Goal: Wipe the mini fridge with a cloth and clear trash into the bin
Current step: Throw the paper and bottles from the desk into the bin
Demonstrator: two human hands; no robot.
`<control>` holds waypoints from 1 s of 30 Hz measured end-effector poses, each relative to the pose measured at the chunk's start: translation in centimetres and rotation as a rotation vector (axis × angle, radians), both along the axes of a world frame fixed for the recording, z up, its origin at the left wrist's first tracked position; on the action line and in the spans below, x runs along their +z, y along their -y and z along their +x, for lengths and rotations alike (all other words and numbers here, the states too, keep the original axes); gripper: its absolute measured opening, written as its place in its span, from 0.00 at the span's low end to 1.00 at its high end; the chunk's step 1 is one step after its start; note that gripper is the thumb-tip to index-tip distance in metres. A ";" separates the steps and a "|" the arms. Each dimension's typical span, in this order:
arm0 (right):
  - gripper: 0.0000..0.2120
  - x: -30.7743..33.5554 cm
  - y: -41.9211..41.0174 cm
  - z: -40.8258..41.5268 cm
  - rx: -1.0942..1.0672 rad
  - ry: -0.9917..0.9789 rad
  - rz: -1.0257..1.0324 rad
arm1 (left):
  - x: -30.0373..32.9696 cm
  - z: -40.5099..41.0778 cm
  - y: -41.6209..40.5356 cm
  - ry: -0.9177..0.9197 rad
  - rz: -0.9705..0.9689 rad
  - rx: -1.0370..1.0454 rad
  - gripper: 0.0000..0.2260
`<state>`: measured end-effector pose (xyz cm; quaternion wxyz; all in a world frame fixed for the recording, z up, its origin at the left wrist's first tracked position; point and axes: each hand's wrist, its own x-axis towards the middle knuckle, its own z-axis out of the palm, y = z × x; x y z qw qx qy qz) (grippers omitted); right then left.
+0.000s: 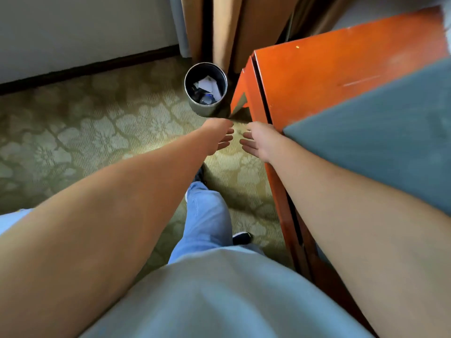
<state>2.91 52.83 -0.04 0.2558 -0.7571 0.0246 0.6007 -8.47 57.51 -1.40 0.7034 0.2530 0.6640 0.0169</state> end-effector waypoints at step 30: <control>0.11 8.7 46.4 9.8 -0.261 0.022 0.166 | 9.3 13.9 42.6 -0.044 0.123 -0.989 0.10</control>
